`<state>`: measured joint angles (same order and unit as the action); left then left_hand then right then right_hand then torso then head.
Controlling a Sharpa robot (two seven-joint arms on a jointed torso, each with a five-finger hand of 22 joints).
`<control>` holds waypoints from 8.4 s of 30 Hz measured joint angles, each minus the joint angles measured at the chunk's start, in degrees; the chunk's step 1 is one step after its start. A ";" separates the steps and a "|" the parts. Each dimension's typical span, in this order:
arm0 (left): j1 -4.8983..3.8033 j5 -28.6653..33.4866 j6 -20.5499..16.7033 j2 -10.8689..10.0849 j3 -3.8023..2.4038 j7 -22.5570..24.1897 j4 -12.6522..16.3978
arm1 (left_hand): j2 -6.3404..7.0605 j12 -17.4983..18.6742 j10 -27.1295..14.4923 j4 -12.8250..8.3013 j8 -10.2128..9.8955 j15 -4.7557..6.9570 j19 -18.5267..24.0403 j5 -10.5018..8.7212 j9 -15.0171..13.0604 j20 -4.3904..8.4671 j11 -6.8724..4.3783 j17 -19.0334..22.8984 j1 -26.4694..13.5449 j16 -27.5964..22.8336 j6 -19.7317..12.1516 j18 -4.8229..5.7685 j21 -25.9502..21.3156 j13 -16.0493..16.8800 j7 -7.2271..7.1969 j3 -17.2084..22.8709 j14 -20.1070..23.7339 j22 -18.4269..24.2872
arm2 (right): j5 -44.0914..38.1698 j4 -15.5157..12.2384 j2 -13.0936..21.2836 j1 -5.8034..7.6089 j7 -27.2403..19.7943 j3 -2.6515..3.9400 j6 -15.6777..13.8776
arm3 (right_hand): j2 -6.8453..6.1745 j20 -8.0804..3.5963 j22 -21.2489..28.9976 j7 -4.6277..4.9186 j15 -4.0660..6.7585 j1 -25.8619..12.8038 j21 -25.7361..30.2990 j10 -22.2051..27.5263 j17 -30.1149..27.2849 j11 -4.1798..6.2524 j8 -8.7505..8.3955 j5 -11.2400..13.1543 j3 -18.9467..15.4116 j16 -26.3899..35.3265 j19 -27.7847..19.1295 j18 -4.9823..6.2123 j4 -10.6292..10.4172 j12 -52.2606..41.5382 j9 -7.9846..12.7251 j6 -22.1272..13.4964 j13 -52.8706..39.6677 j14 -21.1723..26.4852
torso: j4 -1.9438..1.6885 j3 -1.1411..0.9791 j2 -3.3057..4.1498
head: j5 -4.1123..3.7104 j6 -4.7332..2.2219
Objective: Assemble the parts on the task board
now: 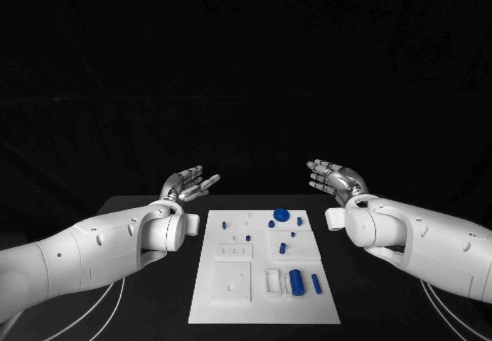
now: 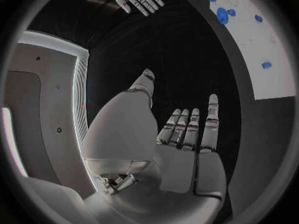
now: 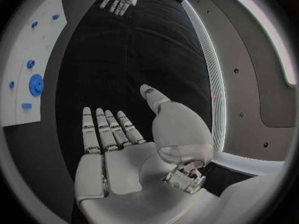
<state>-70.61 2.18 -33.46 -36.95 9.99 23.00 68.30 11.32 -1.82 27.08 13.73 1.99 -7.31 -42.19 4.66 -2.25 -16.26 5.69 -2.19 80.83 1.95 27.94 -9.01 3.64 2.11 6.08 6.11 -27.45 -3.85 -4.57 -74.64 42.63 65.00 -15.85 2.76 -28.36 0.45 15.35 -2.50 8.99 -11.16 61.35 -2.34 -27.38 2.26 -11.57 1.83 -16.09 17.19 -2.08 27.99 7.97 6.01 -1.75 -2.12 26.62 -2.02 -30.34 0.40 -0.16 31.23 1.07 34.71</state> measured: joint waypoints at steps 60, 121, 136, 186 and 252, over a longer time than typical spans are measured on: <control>-7.34 -5.02 15.17 -12.36 -0.93 -3.16 19.17 | -11.39 -1.33 35.87 -23.66 1.99 1.65 -11.44 0.94 -1.30 11.77 2.10 -2.13 -2.36 1.98 29.38 3.78 21.96 1.21 2.81 -1.36 -43.47 -10.64 | -93.19 13.34 -9.58 4.12 22.40 1.23 18.91 | -7.50 -18.27 -32.74 -2.11 12.99 10.27 -39.14 -39.68 26.18 7.17 1.50 6.41 -1.83 -46.73 53.13 2.14 4.14 -1.28 -1.46 34.51 -1.34 -53.23 | -7.25 -0.14 8.66 | -5.99 -1.29; -8.90 -5.53 15.36 -13.66 -1.13 -3.62 20.21 | -11.39 -1.33 35.26 -23.34 1.98 1.67 -11.45 0.93 -1.28 11.77 2.31 -2.12 -2.35 1.99 29.17 3.81 21.96 1.24 3.02 -2.47 -43.06 -9.52 | -97.36 13.99 -9.87 3.38 25.00 0.97 25.79 | -7.29 -18.55 -48.35 -3.33 13.25 10.56 -30.83 -45.32 24.66 8.88 1.66 7.62 12.57 -49.43 55.60 1.32 4.81 -1.31 -1.56 40.78 -1.32 -52.42 | -8.29 -0.68 11.23 | -6.80 -1.16; -8.97 -5.58 15.36 -13.66 -1.13 -3.66 20.21 | -11.39 -1.33 35.26 -23.34 1.98 1.67 -11.45 0.93 -1.28 11.77 2.31 -2.12 -2.35 1.99 29.17 3.81 21.96 1.23 3.02 -2.47 -43.06 -9.27 | -98.13 13.87 -10.36 3.33 26.82 0.97 19.99 | -5.32 -19.57 -51.68 -4.20 14.35 11.87 -31.96 -48.91 24.79 9.65 1.50 12.37 16.12 -49.49 55.54 0.00 6.80 -1.28 -1.94 45.01 -1.33 -52.35 | -8.32 -0.66 11.43 | -6.60 -1.63; -10.20 -6.09 15.36 -12.58 -1.13 -3.97 20.74 | -11.39 -1.33 35.06 -23.11 1.98 1.47 -11.45 0.93 -1.28 11.77 2.52 -2.12 -2.35 1.99 29.17 3.82 21.96 1.21 3.02 -2.70 -42.86 -8.73 | -102.95 20.53 -19.88 3.41 33.35 1.50 10.27 | -5.20 -19.83 -55.18 -4.23 14.35 11.92 -30.18 -49.01 24.89 9.55 1.48 13.05 16.41 -49.44 55.84 -1.01 6.80 -1.44 -1.83 45.41 -1.41 -52.37 | -9.50 -0.13 12.29 | -6.14 -2.14; -10.68 -6.54 15.42 -12.17 -1.13 -5.09 20.57 | -11.48 -1.33 34.11 -23.07 1.98 1.26 -11.24 2.61 -1.28 11.56 2.60 -2.08 -1.82 1.99 29.17 3.82 21.96 1.20 3.02 -2.42 -42.24 -7.86 | -101.50 22.49 -21.28 2.70 33.40 1.23 13.24 | -9.32 -17.57 -55.38 -2.99 11.98 10.56 -24.51 -35.26 23.93 6.16 1.72 12.75 14.82 -49.43 56.04 1.33 5.15 -1.82 -1.51 35.78 -1.32 -52.48 | -9.49 -0.04 12.72 | -5.23 -2.61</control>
<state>-81.29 -4.36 -18.04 -49.13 8.86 17.91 88.87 -0.15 -3.15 61.19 -9.34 3.97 -6.05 -53.43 7.27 -3.52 -4.70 8.29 -4.26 79.02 3.94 57.10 -5.19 25.60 3.31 9.10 3.69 -69.69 -11.71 -106.07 -52.15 21.34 67.69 17.55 3.99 -15.12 -8.86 -2.22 -57.88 6.00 0.81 71.91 -26.84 -62.64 26.18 -5.42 3.55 -3.34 32.01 -51.52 84.03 9.30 11.16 -3.57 -3.63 62.39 -3.35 -82.82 -9.09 -0.20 43.95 -4.17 32.09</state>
